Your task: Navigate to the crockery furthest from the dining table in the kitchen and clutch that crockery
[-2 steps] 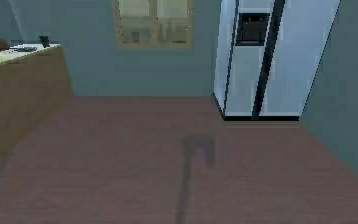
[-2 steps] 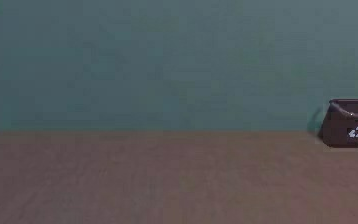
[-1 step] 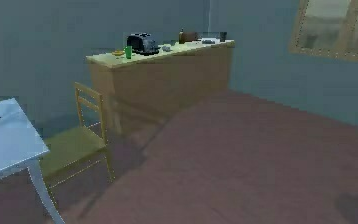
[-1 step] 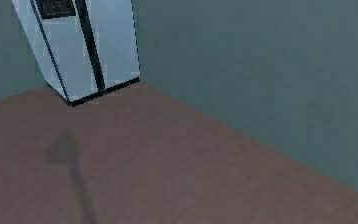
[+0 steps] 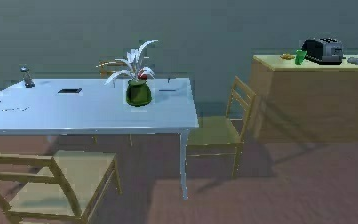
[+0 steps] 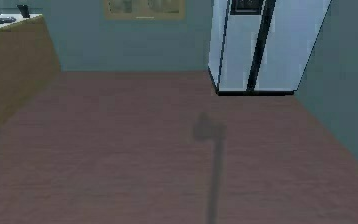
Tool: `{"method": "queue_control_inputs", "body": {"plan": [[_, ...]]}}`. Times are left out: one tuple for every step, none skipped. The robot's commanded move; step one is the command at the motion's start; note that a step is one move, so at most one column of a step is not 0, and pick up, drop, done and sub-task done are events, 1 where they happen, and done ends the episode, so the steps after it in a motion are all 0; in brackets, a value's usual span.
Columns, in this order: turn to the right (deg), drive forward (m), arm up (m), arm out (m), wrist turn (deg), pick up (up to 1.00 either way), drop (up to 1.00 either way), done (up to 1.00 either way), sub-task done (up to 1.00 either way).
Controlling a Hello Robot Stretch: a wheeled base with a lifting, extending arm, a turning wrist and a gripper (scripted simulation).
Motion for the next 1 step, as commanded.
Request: {"method": "queue_control_inputs", "body": {"plan": [[0.0,0.30,0.00,0.00,0.0,0.00,0.00,0.00,0.00]]}}
